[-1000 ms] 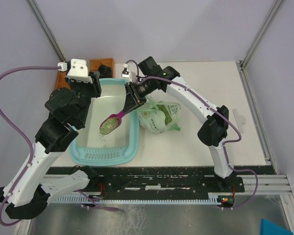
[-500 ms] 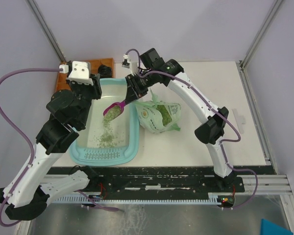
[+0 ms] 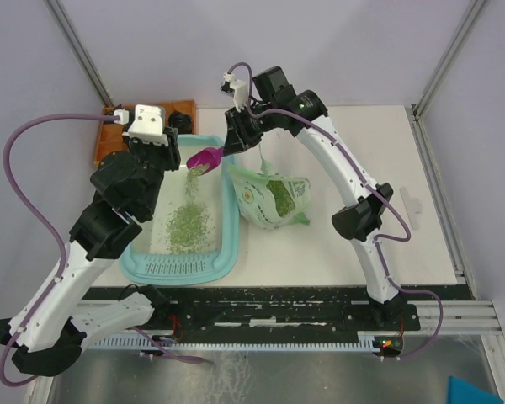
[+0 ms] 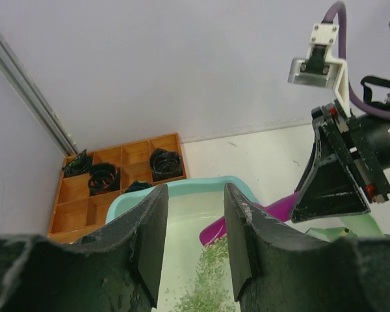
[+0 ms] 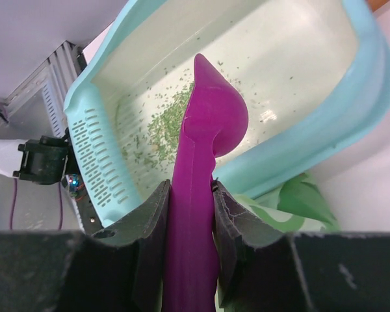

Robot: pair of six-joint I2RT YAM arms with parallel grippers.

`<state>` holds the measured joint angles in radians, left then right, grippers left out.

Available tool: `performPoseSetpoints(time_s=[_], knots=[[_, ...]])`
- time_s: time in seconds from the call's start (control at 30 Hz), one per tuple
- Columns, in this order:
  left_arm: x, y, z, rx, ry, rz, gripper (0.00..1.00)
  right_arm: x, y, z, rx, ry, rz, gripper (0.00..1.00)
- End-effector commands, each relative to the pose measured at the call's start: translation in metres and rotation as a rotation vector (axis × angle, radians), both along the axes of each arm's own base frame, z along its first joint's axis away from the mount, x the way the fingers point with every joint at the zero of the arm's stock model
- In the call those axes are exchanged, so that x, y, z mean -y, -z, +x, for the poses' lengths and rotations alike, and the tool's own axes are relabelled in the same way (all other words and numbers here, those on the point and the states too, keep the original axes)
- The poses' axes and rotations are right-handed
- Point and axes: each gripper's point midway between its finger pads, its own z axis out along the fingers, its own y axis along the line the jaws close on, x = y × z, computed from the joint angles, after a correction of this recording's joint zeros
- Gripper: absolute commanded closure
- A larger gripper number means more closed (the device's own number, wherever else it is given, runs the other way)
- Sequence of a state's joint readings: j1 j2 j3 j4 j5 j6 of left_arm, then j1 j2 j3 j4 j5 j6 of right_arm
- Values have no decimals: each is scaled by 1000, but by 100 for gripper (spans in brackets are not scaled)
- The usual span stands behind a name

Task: Fill the litter box with clean litter
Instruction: 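Pour the cat litter into the litter box, then scoop the cat litter from the cat litter bag.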

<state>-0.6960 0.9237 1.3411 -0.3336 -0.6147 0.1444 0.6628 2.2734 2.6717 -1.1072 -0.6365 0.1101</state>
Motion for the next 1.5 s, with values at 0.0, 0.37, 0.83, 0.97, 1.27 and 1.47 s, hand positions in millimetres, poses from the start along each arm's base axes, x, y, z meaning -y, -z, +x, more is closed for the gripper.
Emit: performPoseSetpoints(time_s=[0.0,0.37,0.83,0.97,1.27,1.47], knots=[[5,-8,2,39,18,-33,53,0,-31,13,150,6,52,98],[8,3,4,23,20,-31,53,-3,-49,27,419,12,0,98],[7,7,-1,28,37,-43,50,6,-75,38,572,109,-39,99],[22,10,3,18,96,-32,46,35,-99,57,607,229,-32,99],[69,18,25,-22,240,26,40,146,-133,98,597,492,-67,99],[109,24,47,-49,343,67,39,216,-138,84,516,591,-93,99]])
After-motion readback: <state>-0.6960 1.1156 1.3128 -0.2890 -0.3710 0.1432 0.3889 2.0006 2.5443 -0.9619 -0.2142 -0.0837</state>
